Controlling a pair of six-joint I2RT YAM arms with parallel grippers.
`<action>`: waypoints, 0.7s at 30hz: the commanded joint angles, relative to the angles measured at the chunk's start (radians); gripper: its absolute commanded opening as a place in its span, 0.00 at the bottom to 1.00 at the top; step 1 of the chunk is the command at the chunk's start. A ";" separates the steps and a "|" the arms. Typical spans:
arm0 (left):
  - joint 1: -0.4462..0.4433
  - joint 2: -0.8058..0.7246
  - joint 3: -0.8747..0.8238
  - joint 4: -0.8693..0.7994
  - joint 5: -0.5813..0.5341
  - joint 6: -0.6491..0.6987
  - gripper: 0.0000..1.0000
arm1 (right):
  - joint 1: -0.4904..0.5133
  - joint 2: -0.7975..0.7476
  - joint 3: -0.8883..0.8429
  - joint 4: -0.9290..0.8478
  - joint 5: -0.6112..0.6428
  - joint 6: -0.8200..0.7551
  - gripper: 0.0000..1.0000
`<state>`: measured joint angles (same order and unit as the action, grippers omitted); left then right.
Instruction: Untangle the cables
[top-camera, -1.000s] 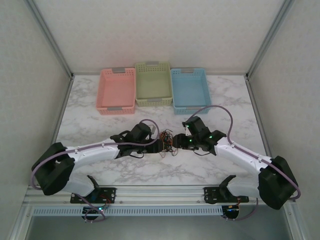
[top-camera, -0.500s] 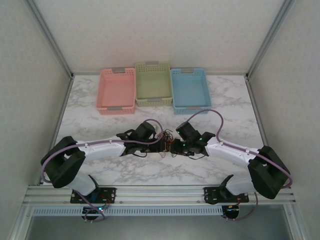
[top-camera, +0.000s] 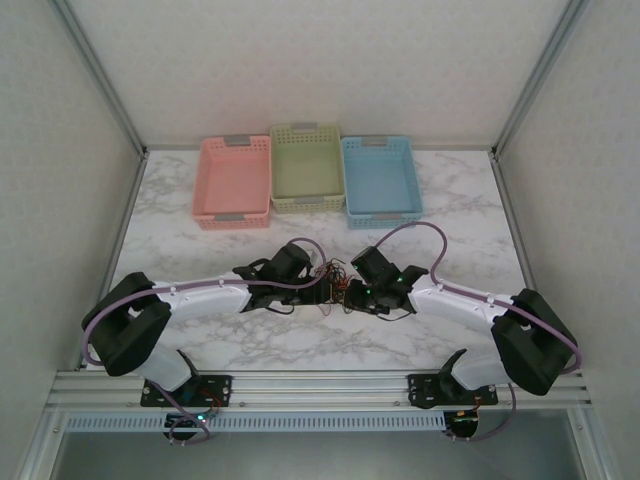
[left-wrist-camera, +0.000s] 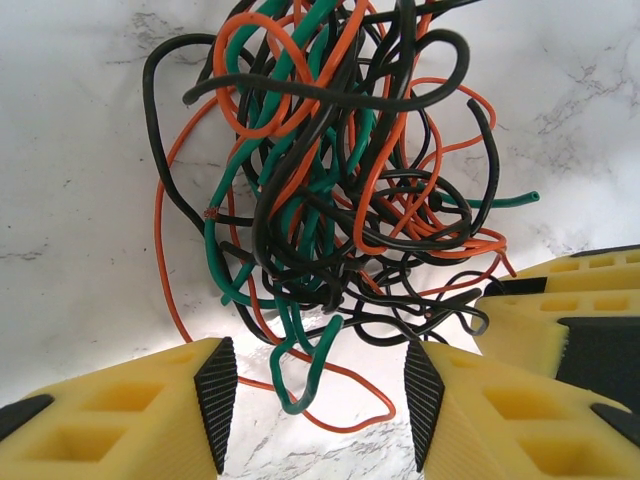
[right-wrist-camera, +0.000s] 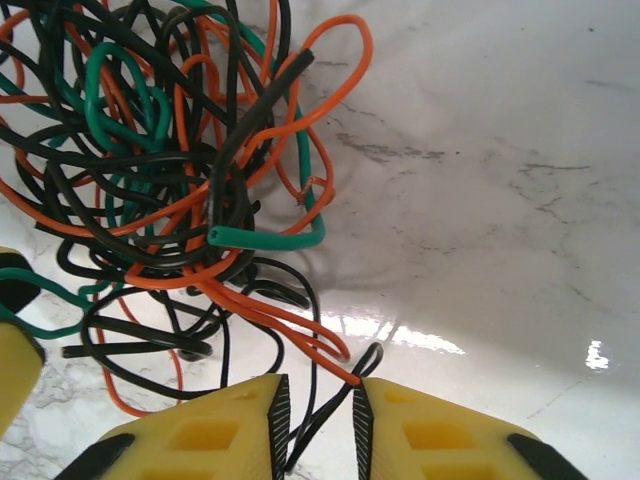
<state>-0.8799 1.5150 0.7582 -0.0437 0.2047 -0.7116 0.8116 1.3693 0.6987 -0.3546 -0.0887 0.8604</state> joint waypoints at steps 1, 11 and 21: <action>0.002 0.013 0.002 0.016 -0.002 -0.008 0.48 | 0.012 0.003 -0.013 0.003 0.020 0.012 0.18; 0.002 0.028 0.014 0.025 0.001 -0.009 0.45 | 0.012 -0.137 -0.029 0.006 0.042 -0.033 0.00; 0.002 0.034 0.016 0.018 -0.018 -0.006 0.27 | 0.012 -0.190 -0.031 -0.071 0.099 -0.073 0.00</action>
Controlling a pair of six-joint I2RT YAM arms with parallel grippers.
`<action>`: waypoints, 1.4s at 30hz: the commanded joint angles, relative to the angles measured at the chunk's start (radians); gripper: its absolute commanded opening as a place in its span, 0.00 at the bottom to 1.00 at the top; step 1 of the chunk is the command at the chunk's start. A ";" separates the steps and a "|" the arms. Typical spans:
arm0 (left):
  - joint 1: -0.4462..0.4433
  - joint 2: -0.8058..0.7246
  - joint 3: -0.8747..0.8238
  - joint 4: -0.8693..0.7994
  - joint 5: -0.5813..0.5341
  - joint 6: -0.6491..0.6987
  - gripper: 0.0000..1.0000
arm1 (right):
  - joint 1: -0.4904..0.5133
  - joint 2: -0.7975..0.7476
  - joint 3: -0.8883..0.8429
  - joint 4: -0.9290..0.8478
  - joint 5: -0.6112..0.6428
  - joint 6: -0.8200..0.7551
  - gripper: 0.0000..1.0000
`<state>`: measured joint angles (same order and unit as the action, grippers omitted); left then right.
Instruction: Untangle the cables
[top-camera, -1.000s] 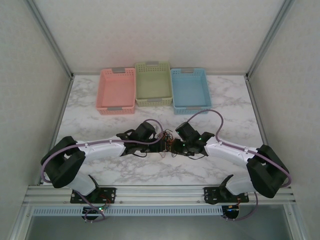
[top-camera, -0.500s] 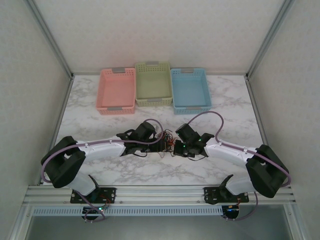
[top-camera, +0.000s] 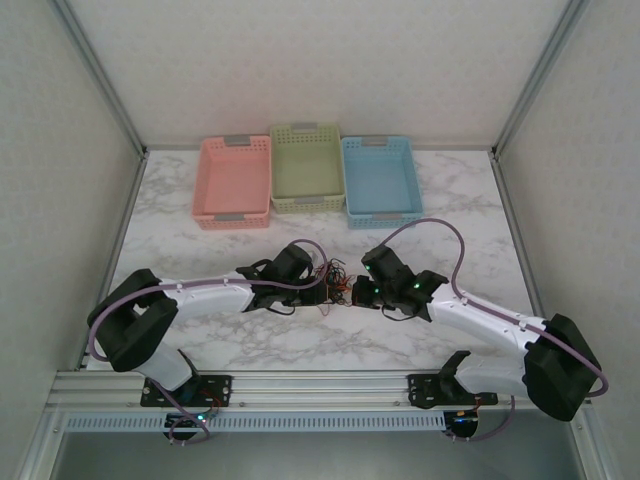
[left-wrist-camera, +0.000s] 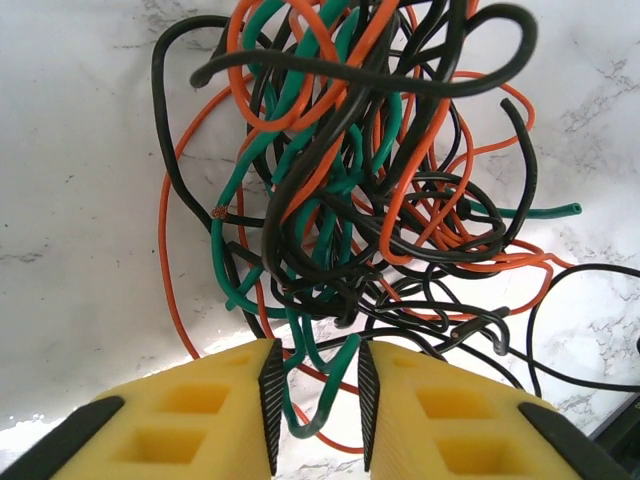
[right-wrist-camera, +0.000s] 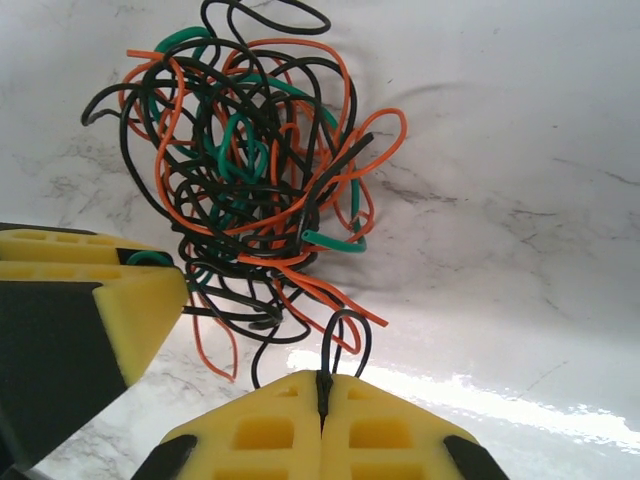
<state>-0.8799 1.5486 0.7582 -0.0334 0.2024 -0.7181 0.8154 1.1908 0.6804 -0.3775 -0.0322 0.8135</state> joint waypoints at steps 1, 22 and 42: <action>0.002 -0.003 0.014 0.006 -0.017 0.002 0.26 | 0.007 -0.011 -0.012 -0.052 0.047 -0.028 0.00; 0.105 -0.446 0.007 -0.438 -0.221 0.087 0.04 | -0.131 -0.047 0.163 -0.308 0.346 -0.189 0.00; 0.221 -0.779 0.138 -0.785 -0.357 0.129 0.00 | -0.566 -0.028 0.083 -0.270 0.393 -0.239 0.00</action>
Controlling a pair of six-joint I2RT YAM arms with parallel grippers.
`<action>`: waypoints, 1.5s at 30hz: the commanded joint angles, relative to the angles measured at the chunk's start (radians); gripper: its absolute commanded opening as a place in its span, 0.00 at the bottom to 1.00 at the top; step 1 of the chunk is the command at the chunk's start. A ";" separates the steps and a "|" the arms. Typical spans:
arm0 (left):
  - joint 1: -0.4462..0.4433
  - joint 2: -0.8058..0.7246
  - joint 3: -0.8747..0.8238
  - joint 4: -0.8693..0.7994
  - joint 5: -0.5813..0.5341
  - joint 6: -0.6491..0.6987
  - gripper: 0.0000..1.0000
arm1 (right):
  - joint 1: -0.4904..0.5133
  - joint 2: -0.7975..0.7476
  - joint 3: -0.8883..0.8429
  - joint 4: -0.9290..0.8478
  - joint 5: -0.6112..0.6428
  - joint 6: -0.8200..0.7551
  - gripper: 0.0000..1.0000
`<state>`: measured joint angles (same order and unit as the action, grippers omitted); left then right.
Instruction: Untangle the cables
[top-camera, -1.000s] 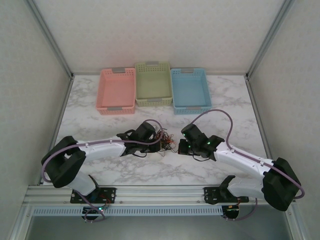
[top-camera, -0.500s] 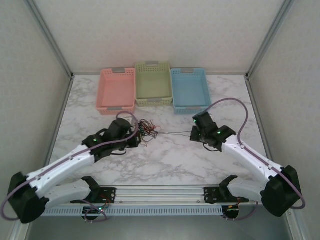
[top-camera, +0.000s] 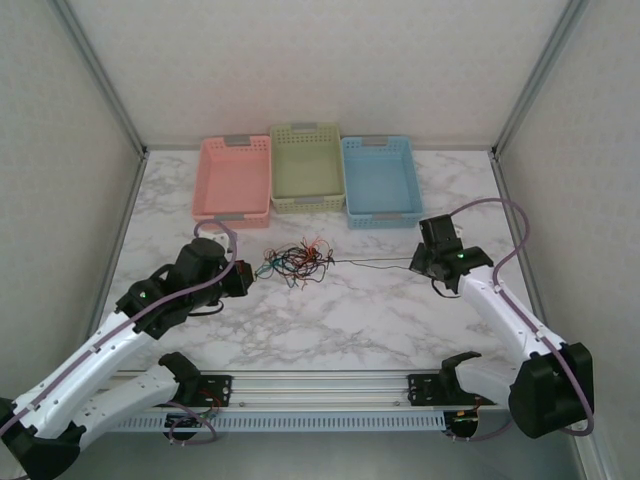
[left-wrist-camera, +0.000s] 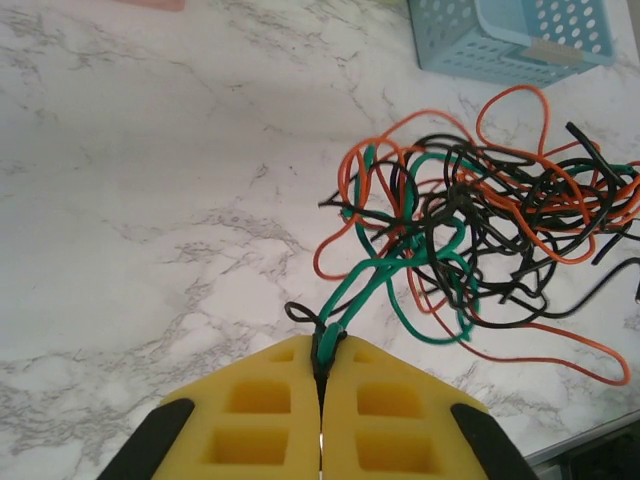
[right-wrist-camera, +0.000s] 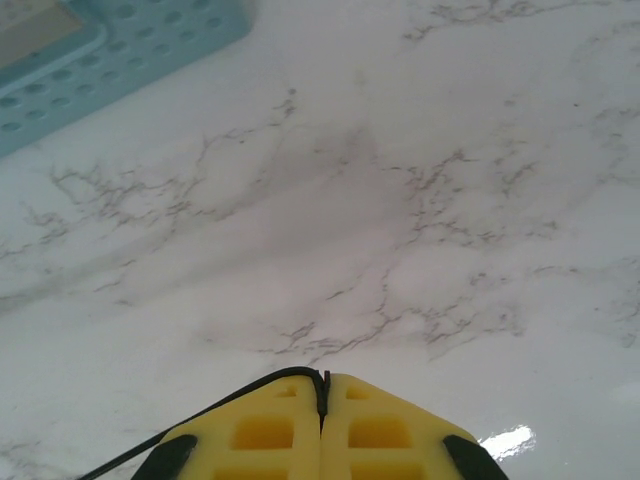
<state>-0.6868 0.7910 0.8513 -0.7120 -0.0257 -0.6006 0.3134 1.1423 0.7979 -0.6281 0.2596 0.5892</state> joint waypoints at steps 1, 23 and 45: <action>0.028 -0.024 0.054 -0.119 -0.140 0.012 0.00 | -0.081 0.024 -0.042 -0.014 0.099 -0.017 0.00; 0.029 0.030 0.030 -0.052 -0.016 0.031 0.00 | -0.243 0.014 -0.135 0.140 -0.151 -0.061 0.00; 0.029 0.120 -0.110 0.089 0.047 0.009 0.00 | -0.236 -0.419 0.246 0.318 -0.523 0.044 0.00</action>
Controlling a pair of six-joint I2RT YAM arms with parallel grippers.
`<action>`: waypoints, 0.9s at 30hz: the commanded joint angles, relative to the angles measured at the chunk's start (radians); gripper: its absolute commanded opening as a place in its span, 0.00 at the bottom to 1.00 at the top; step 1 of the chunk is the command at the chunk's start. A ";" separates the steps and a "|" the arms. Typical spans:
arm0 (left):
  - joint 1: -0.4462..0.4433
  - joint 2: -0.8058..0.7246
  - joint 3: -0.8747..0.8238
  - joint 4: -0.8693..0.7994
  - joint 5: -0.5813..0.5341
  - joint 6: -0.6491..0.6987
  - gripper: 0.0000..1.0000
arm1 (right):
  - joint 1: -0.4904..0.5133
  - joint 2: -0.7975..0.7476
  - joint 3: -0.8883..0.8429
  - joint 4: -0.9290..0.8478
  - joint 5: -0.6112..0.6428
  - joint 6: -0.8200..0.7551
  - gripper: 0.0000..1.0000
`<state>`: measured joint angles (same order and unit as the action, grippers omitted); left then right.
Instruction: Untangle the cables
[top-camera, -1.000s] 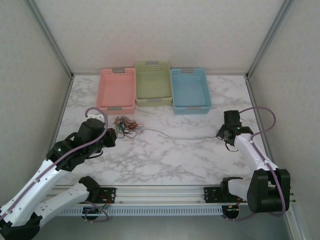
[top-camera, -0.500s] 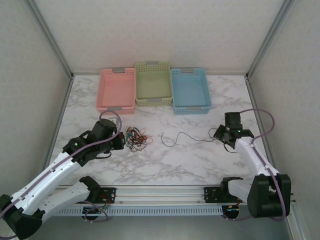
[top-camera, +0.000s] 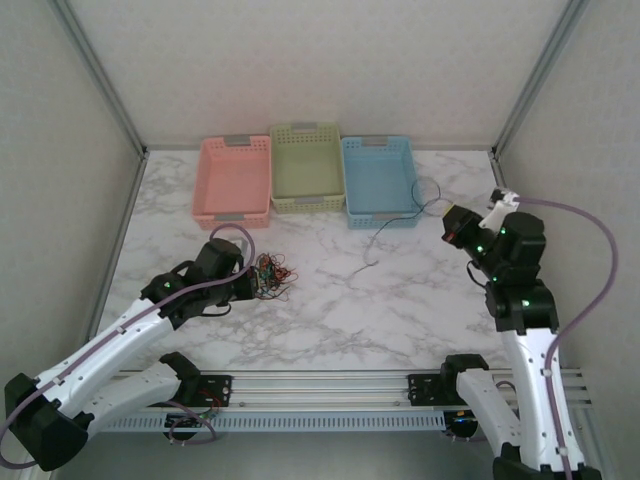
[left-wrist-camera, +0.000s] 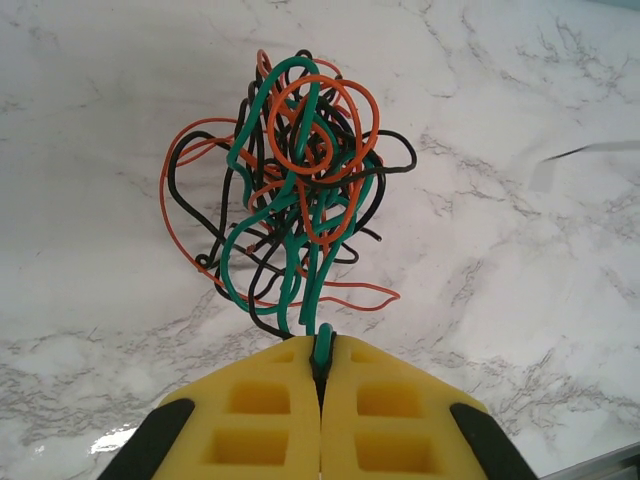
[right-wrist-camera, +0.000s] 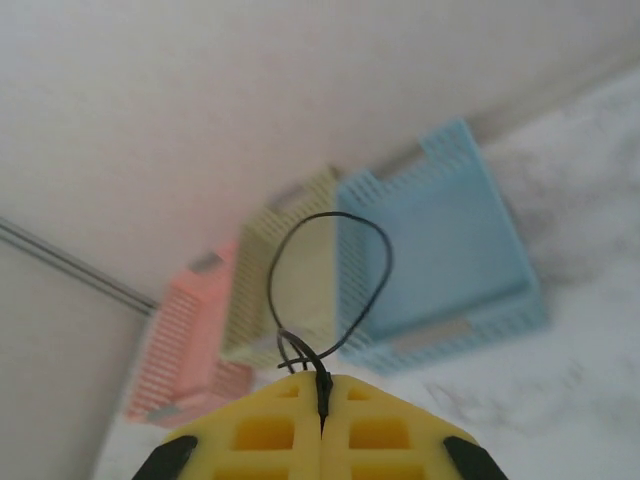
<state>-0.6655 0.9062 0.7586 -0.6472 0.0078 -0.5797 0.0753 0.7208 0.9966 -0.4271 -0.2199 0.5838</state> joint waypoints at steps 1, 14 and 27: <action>0.007 0.009 -0.019 0.028 0.018 -0.013 0.00 | 0.003 0.011 0.065 0.163 -0.031 0.064 0.00; 0.007 -0.004 -0.034 0.029 0.035 -0.022 0.00 | 0.006 0.327 0.313 0.426 0.017 0.192 0.00; 0.006 -0.060 -0.036 0.013 0.063 -0.041 0.00 | 0.030 0.584 0.482 0.520 0.135 0.354 0.00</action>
<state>-0.6655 0.8745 0.7231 -0.6247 0.0437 -0.6052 0.0975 1.2739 1.4368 0.0486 -0.1482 0.8768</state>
